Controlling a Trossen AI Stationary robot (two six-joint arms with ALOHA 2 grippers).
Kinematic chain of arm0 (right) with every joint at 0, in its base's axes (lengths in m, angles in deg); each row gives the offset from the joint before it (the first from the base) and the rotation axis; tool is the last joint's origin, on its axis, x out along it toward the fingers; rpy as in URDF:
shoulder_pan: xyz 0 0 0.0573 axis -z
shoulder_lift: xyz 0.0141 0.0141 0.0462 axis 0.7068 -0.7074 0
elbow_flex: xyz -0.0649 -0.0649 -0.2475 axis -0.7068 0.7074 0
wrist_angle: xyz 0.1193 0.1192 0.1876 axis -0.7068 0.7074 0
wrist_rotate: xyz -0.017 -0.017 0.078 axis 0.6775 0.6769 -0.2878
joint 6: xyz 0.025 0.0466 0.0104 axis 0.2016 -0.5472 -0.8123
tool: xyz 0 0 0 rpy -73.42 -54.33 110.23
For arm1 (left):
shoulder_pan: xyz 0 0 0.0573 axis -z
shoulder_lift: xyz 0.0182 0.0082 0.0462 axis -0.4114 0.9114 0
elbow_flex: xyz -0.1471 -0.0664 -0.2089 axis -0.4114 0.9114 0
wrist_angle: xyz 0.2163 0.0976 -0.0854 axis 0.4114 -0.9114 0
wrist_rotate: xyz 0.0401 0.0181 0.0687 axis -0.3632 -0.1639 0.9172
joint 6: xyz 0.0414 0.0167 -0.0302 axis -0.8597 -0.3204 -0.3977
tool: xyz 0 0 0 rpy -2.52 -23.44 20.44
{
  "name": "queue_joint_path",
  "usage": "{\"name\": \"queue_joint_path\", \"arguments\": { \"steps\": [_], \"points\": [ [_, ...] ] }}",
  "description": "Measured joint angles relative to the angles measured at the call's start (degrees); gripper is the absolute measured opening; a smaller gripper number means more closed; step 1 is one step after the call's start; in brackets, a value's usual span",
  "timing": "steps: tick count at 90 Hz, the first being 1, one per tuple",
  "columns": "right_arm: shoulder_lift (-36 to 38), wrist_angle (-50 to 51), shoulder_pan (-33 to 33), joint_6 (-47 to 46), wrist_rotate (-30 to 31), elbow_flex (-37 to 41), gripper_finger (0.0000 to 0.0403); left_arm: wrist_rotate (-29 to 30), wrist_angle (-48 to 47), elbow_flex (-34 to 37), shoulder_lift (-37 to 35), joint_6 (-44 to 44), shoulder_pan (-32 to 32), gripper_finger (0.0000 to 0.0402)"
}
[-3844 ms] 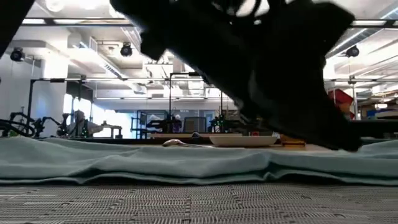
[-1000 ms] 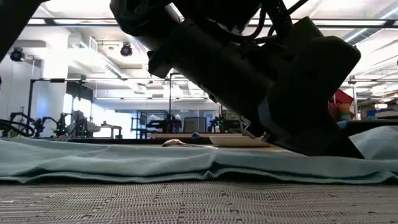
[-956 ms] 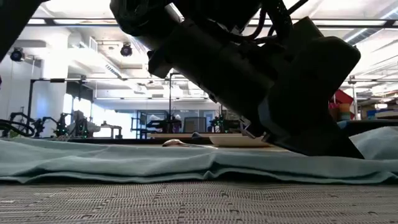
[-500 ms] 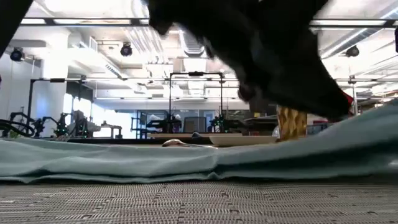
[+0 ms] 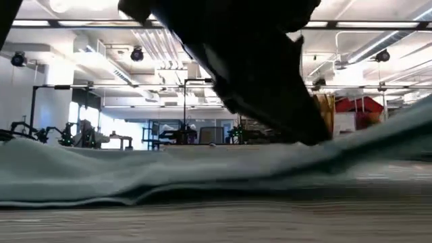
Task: Set table place
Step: Fold the blue napkin on the gray placemat
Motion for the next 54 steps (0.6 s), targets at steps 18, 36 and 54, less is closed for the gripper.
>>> {"name": "queue_joint_path", "arguments": {
  "steps": [18, 36, 54],
  "points": [
    [1.31, 2.99, -0.02, -1.91, -1.27, 0.02, 0.0000, -1.93, 9.13, 4.85, 0.41, 0.84, -0.07, 0.0114],
    [1.16, -2.25, 1.38, -1.30, 3.57, 0.02, 0.0000, -2.26, 9.90, 5.59, 1.10, 1.37, -0.14, 0.0114],
    [0.51, -17.58, 4.63, 8.26, 12.03, 0.00, 0.0000, -2.00, 10.36, 5.74, 1.11, 1.39, -0.40, 0.0114]
  ]
}}
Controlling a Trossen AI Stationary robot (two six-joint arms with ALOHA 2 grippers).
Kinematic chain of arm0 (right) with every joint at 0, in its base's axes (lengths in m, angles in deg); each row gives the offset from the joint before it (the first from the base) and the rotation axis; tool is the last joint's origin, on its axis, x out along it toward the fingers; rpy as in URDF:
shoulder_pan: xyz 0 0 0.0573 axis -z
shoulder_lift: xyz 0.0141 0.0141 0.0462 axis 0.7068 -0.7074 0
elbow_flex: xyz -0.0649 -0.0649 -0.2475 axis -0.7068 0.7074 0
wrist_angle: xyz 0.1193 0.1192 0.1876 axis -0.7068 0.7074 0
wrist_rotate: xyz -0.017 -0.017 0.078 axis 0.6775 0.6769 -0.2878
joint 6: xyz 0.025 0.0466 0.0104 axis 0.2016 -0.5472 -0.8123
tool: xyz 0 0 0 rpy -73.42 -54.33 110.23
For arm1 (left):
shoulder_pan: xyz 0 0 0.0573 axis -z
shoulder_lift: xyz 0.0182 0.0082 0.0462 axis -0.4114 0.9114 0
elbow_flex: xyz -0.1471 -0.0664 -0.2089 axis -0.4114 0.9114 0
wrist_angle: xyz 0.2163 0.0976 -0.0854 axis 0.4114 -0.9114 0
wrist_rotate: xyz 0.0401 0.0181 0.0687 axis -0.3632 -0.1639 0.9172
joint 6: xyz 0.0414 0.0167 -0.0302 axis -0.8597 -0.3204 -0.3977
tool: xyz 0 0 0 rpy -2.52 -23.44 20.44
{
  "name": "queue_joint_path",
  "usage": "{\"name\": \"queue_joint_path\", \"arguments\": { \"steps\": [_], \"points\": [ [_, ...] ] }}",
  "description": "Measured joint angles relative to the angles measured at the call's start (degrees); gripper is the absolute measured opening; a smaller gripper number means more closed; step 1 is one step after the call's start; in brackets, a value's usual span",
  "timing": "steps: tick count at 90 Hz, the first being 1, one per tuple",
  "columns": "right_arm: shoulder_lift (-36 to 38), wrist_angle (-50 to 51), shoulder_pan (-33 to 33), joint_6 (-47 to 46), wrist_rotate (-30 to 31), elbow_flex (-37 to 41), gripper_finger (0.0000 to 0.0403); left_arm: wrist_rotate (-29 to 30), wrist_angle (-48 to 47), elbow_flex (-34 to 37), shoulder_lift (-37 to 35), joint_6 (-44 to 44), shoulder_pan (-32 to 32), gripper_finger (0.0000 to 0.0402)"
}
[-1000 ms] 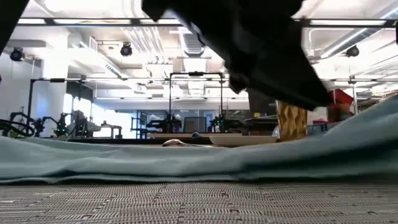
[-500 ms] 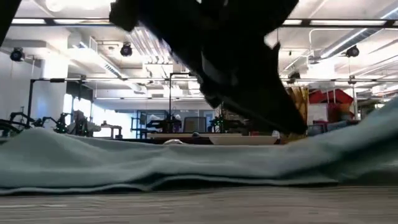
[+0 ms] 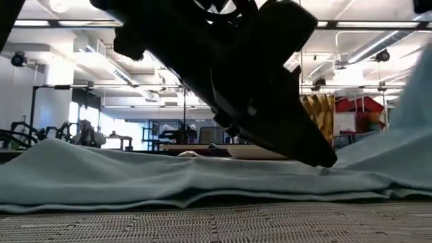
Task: Set table place
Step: Fold the blue napkin on the gray placemat
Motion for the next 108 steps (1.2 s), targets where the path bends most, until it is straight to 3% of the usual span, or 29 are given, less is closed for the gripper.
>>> {"name": "queue_joint_path", "arguments": {
  "steps": [10, 27, 41, 58, 72, 87, 108],
  "points": [
    [-1.98, -8.57, 2.74, 6.85, 1.03, 0.00, 0.0000, 0.67, -2.07, -0.87, -0.22, -0.02, -0.07, 0.0114],
    [-6.61, -17.08, 6.70, 12.86, 0.36, -0.01, 0.0000, 1.42, -15.79, -3.72, -6.49, 0.77, 0.63, 0.0114],
    [-10.87, -22.32, 9.03, 15.94, -0.90, -1.02, 0.0000, 3.47, -21.72, 0.17, -12.55, 5.66, 4.40, 0.0114],
    [-17.06, -24.19, 11.97, 20.54, -3.60, -6.31, 0.0000, 9.78, -21.21, 10.05, -18.70, 16.18, 10.73, 0.0114],
    [-22.85, -23.97, 15.87, 25.03, -8.28, -11.86, 0.0000, 10.10, -18.54, 16.58, -19.69, 21.82, 14.33, 0.0114],
    [-30.46, -23.41, 20.33, 28.03, -15.79, -18.04, 0.0000, 10.33, -15.77, 19.84, -19.03, 25.53, 16.23, 0.0114],
    [-39.64, -23.34, 23.35, 30.95, -20.58, -27.15, 0.0000, 12.35, -16.38, 20.95, -19.48, 28.45, 18.07, 0.0114]
  ]
}}
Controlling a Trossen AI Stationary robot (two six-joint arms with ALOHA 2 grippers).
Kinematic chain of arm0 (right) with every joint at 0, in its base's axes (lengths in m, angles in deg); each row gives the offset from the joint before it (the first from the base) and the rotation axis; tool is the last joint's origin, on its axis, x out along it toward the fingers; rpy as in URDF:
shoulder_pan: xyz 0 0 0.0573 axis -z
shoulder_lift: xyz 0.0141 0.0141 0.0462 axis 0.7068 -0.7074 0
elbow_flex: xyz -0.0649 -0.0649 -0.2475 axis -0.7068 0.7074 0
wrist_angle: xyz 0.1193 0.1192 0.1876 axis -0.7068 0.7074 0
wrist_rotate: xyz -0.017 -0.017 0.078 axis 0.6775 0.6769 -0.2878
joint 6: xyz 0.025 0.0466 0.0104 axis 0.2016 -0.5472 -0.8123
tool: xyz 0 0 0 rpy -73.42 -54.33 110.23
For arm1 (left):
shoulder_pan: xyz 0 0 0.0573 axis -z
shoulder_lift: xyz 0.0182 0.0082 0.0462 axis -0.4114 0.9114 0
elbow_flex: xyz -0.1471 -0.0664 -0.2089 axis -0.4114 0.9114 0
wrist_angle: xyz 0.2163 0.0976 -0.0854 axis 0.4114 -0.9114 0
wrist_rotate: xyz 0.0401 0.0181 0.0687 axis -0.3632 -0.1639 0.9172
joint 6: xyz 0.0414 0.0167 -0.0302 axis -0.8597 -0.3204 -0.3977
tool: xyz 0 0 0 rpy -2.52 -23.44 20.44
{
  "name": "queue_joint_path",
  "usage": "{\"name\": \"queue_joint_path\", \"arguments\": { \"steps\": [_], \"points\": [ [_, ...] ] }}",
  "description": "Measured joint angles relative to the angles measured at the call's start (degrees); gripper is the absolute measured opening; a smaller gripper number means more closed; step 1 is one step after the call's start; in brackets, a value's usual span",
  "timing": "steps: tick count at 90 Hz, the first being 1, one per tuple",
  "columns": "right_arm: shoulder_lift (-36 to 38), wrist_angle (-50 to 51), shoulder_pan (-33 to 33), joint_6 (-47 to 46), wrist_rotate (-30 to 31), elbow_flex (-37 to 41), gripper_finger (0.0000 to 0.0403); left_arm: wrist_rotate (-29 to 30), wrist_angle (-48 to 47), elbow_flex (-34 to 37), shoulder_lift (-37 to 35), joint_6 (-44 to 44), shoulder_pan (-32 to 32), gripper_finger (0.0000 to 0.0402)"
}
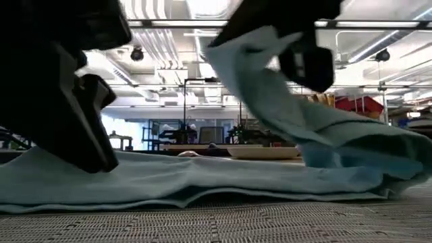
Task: Set table place
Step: Fold the blue napkin on the gray placemat
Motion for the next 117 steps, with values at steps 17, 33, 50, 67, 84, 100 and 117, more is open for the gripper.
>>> {"name": "queue_joint_path", "arguments": {
  "steps": [17, 33, 50, 67, 84, 100, 117],
  "points": [
    [-5.48, -0.35, 1.83, 0.92, -1.86, -5.74, 0.0000, -0.31, -2.58, -0.06, -0.43, 1.82, 1.29, 0.0114],
    [-9.07, -0.59, 2.42, 0.94, -2.11, -10.62, 0.0000, -1.02, -5.21, -0.05, -1.93, 3.68, 2.21, 0.0114],
    [-11.86, -0.25, 2.66, -0.32, -3.56, -12.09, 0.0010, 0.37, -4.82, -0.06, -4.43, 5.15, 2.21, 0.0114],
    [-14.12, -1.05, 2.69, -1.47, -0.93, -13.11, 0.0063, 0.51, -5.36, -0.06, -5.62, 5.20, 2.48, 0.0114],
    [-14.56, -1.36, 2.97, -3.82, 1.45, -13.66, 0.0135, -3.17, -12.72, -0.06, -9.29, 10.17, 3.14, 0.0114],
    [-12.41, -0.29, 3.09, 6.26, -0.14, -13.74, 0.0173, -1.44, -16.97, -0.06, -16.09, 14.07, 4.40, 0.0114],
    [-5.31, 11.23, 2.42, 19.04, -4.52, -13.94, 0.0185, 9.98, -6.90, -0.06, -16.20, 8.40, 3.93, 0.0114]
  ]
}}
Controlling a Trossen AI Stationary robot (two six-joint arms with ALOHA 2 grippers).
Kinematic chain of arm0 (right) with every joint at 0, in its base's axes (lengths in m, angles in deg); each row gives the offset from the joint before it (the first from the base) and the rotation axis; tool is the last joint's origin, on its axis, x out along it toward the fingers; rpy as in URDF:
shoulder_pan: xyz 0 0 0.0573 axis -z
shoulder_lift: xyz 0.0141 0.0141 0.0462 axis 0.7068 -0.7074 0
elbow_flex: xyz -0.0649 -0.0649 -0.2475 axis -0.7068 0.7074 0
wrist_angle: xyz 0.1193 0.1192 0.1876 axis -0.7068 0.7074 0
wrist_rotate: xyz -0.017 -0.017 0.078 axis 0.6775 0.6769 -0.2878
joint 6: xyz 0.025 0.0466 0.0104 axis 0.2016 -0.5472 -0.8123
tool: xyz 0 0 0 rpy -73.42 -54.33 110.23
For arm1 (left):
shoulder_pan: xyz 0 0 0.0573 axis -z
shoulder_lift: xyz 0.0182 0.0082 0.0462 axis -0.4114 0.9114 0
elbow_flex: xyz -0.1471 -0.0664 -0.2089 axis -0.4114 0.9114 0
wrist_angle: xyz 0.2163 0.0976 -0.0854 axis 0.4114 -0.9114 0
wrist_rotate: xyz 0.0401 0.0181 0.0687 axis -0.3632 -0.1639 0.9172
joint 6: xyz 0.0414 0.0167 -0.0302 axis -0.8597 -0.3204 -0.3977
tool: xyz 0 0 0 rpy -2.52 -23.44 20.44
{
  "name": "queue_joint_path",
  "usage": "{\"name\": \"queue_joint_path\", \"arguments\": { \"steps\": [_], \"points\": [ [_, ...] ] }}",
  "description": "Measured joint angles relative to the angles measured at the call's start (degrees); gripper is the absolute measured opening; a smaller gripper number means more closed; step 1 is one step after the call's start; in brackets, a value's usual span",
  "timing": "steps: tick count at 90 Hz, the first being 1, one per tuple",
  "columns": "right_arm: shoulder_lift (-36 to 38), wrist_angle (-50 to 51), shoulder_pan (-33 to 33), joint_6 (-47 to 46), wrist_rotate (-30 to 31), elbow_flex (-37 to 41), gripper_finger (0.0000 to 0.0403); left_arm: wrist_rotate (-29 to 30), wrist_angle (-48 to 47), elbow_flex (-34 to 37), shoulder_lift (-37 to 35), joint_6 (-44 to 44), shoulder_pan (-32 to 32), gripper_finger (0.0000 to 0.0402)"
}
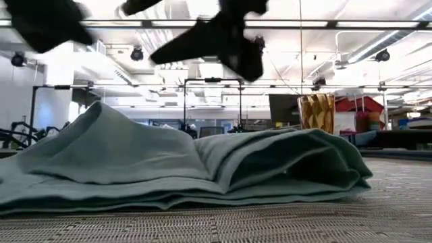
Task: Set table place
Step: Fold the blue napkin on the gray placemat
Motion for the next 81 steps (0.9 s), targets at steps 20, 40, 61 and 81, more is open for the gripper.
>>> {"name": "queue_joint_path", "arguments": {
  "steps": [20, 40, 61, 81],
  "points": [
    [5.43, 14.47, -5.46, 11.65, 12.26, 1.89, 0.0178, -1.00, 15.52, -0.02, 8.90, -10.61, -3.94, 0.0114],
    [3.23, 4.00, -6.34, 13.26, 15.95, 10.32, 0.0160, -5.40, 13.43, -0.02, 14.83, -9.12, -8.15, 0.0114],
    [2.43, -2.67, -6.05, 11.78, 15.86, 16.13, 0.0137, -16.72, 5.49, 0.00, 15.27, 1.13, -6.84, 0.0114],
    [2.43, -6.02, -5.64, 12.58, 15.89, 20.06, 0.0113, -16.59, -4.02, 0.00, 13.81, 6.92, -3.95, 0.0114]
  ]
}}
